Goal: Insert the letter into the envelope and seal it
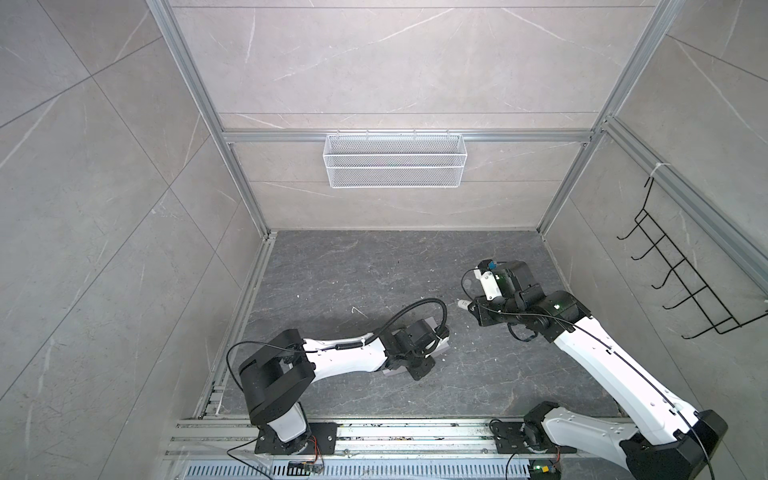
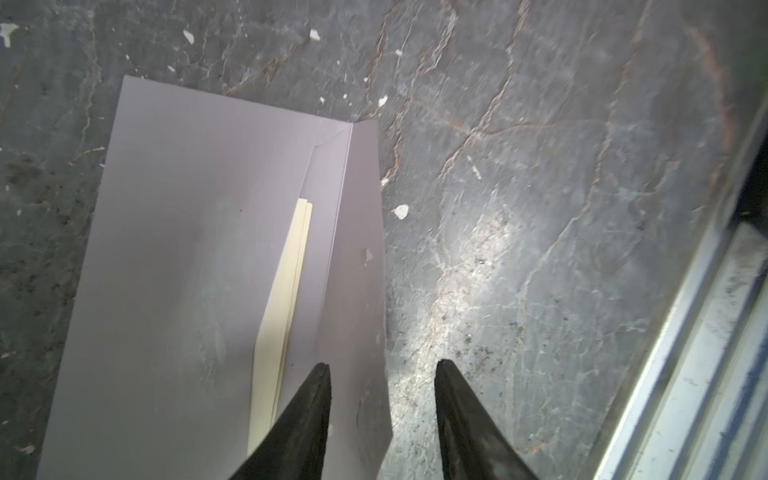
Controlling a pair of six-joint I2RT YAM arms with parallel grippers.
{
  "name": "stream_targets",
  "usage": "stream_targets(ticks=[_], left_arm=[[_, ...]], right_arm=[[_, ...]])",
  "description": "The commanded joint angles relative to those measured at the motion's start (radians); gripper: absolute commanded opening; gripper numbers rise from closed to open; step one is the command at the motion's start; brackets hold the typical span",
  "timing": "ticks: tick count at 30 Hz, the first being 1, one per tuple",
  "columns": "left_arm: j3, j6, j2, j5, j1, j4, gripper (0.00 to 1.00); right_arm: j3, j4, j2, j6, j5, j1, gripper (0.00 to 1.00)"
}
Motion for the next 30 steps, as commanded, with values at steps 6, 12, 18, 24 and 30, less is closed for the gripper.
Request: stream_targets(ticks=[6,12,18,24,30], left_arm=[[-0.125,-0.128,-0.157,0.225,0.134,0.2,0.34],[-0.104,-0.119,-0.131,0.241,0.136,0.149,0.17],[-0.093,-0.118,-0.071,0.251,0.134,0.138,0.08],[-0.068,-0.114,-0.001,0.241,0.12,0.11,0.05],[-0.052,-0.117,0.051,0.222,0.091,0.098,0.05]], right_arm=[[0.05,-0.017,-0.004,-0.007,-0.042,-0.003,0.0],[0.062,-0.013,0.003,-0.002,-0.065,-0.002,0.0],[0.063,-0.02,0.0,-0.002,-0.073,-0.003,0.0],[0.065,-0.025,0.004,-0.001,-0.079,-0.003,0.0],[0.064,-0.022,0.011,0.002,-0.092,-0.001,0.0]])
